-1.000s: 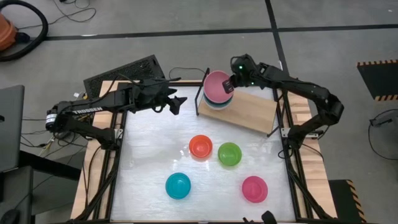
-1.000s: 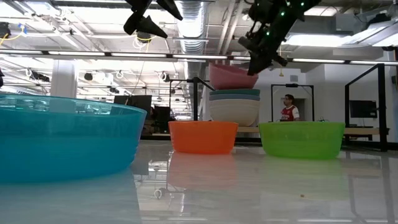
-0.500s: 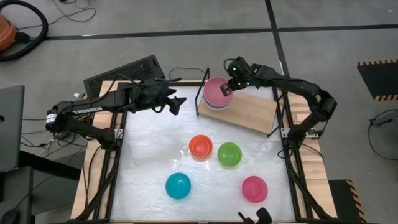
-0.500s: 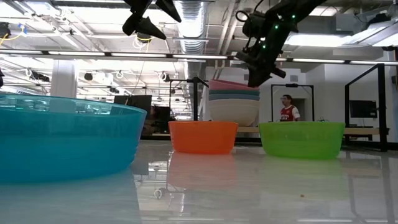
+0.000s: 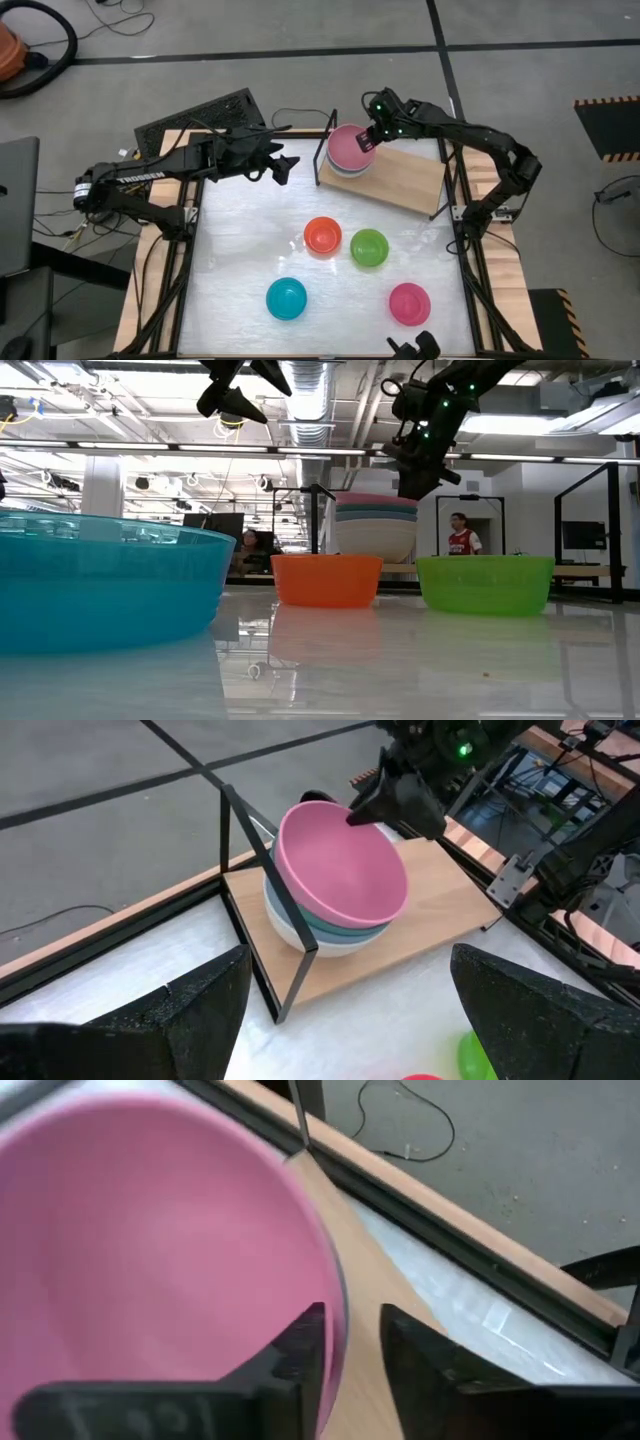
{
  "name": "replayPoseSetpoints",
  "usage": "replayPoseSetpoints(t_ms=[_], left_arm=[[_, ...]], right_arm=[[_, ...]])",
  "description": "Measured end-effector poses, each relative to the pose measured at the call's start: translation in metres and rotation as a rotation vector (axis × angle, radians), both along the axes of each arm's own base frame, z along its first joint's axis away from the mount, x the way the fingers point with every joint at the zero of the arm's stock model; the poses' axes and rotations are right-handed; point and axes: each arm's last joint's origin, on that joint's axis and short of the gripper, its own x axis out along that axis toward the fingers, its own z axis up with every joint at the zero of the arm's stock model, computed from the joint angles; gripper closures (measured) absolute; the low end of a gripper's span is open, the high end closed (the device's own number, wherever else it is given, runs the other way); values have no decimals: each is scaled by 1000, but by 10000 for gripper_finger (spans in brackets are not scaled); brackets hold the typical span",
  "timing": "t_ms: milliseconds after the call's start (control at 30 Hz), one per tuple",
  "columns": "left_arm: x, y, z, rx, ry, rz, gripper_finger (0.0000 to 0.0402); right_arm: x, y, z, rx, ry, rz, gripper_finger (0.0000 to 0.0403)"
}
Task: Place and stack bowls onto a shelf
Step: Stack the pink bowl on top of the green bowl on the shelf, then put the orange bowl on the shelf
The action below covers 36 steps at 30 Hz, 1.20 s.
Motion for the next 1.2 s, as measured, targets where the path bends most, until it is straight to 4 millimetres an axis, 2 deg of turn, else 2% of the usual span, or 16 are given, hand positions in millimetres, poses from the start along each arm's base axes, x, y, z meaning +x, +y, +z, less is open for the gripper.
replayPoseSetpoints(t_ms=[167,300,433,600,767,967,1200], left_arm=[[0,0,0,0,0,0,74],[0,0,0,0,1,0,74],[0,-1,0,-11,0,-36,74],[-1,-5,-3,-42,42,-158,74],[2,-12,-19,-89,175,-235,74],[26,-25,-44,-81,295,-321,74],[62,-34,-83,-73,411,-406,74]], right_arm=[[0,-4,22,-21,-38,-2,228],[10,1,50,-94,-106,48,222],[23,20,76,-133,-158,249,234],[24,52,97,-43,-114,424,242],[14,83,107,71,23,497,243],[-5,119,124,140,116,525,244],[-49,158,153,75,61,404,244]])
